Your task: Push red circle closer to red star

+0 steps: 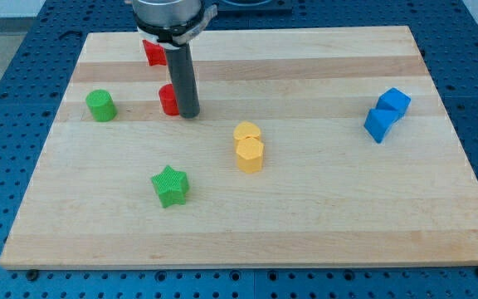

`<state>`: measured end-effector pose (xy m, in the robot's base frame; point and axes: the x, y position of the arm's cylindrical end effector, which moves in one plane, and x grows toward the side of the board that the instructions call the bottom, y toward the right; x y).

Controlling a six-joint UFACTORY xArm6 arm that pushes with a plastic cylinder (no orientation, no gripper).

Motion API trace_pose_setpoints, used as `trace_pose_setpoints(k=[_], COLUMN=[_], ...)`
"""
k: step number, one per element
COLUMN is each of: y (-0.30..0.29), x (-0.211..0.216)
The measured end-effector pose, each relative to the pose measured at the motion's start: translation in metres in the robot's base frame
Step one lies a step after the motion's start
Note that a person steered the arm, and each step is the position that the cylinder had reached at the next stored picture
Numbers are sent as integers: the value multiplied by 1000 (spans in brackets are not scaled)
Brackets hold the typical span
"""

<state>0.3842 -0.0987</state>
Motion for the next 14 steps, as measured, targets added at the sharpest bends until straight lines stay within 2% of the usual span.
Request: trace_pose_setpoints(k=[1,2,3,5,6,7,9,10,11,12,13,14], y=[-9,-6,18,6,-3,-4,-4,2,25,25,3,-1], x=[-9,0,34,38,20,-16,-110,-104,-38,-37,29,37])
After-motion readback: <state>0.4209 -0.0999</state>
